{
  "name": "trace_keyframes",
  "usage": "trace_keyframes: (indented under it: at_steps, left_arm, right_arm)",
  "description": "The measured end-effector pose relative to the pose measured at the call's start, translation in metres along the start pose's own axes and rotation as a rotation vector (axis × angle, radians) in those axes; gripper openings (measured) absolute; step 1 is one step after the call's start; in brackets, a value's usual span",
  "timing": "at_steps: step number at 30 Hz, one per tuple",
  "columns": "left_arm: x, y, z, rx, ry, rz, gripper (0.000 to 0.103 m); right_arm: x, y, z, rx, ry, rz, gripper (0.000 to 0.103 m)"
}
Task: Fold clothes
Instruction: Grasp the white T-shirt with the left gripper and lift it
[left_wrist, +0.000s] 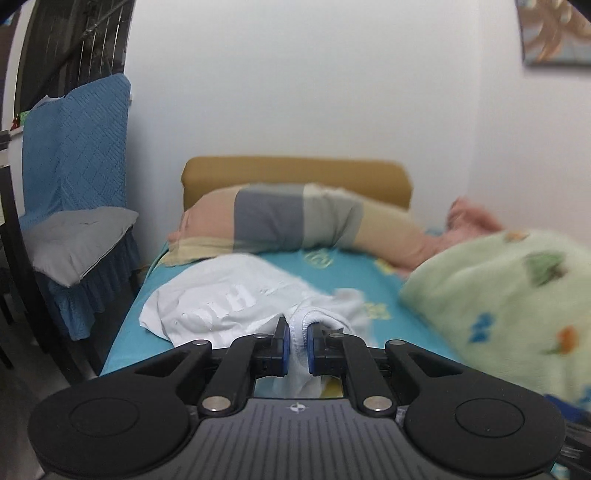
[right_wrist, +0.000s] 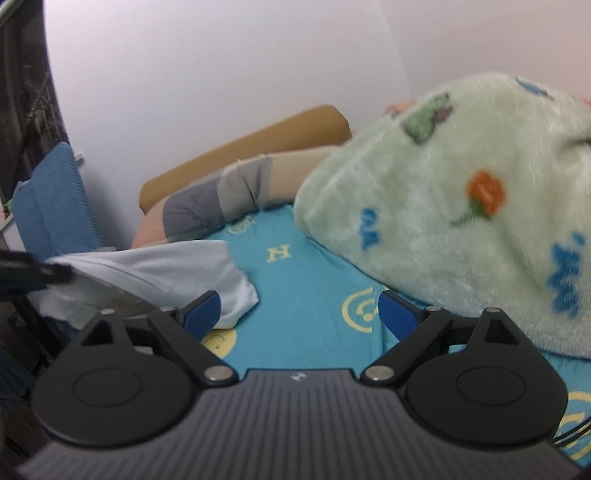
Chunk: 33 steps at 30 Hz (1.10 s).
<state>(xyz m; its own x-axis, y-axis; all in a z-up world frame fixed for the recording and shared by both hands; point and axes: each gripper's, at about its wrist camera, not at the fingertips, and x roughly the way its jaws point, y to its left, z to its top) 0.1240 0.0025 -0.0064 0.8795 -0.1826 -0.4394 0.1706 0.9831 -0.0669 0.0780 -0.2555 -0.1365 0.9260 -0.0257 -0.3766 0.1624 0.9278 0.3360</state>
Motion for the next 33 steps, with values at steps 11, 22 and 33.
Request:
trace_keyframes:
  at_steps: [11,22,33]
  left_arm:
    - [-0.131,0.020,-0.018,-0.067,-0.110,-0.170,0.009]
    - [-0.106,0.016,-0.037,-0.058,-0.019,-0.181,0.010]
    - [-0.075,-0.012,-0.054,0.015,0.055,-0.148,0.010]
  right_arm:
    - [-0.055,0.033,0.002,-0.026,-0.072,0.247,0.094]
    - [-0.026,0.088,-0.018,-0.129,0.045,0.500,0.094]
    - [0.020,0.025,-0.024,0.258,0.152,0.311,0.094]
